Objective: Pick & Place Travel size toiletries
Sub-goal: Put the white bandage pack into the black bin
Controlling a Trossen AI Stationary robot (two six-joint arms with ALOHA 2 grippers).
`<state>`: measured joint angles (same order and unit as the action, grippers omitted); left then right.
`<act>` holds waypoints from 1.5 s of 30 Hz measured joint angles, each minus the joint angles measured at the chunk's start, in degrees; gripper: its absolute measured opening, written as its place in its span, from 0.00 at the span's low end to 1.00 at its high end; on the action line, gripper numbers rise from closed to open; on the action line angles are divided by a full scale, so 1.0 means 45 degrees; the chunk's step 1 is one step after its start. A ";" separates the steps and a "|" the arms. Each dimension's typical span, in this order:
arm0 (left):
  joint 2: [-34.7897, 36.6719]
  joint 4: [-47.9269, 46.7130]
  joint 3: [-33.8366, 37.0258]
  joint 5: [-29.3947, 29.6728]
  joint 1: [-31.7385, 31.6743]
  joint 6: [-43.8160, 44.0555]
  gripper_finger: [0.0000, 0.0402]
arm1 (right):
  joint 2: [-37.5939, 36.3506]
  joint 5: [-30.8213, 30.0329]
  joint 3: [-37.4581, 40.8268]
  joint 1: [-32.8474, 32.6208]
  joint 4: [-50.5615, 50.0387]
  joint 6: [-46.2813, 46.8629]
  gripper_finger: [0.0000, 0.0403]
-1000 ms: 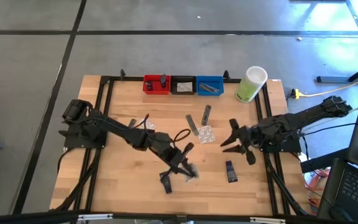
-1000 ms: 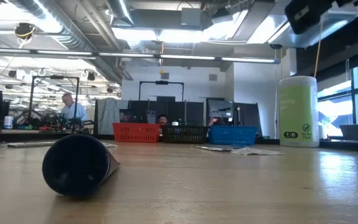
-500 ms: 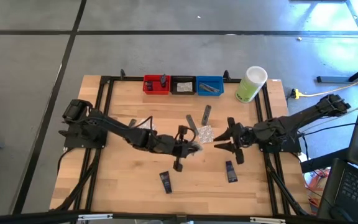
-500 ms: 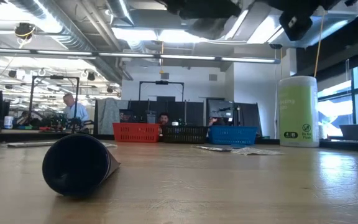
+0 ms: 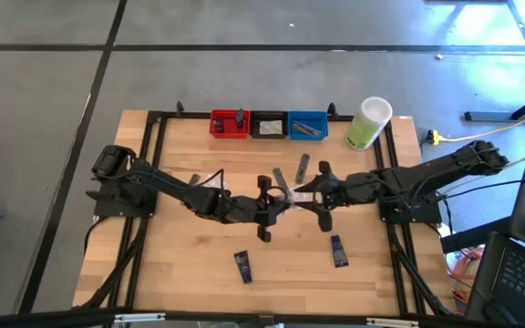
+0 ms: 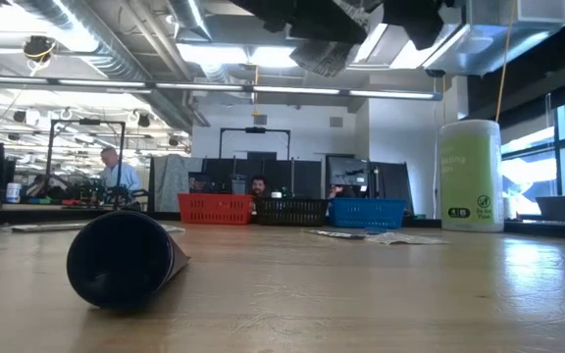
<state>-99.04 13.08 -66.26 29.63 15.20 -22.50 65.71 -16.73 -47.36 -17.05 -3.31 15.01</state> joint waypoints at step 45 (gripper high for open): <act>-0.0015 0.0317 0.0000 0.0405 0.0007 -0.1053 0.07 | 0.0909 -0.0034 -0.0480 0.0260 -0.0234 -0.0488 0.01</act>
<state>-99.11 14.51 -66.26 31.45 15.23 -27.24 69.80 -16.88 -49.52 -15.88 -4.36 12.82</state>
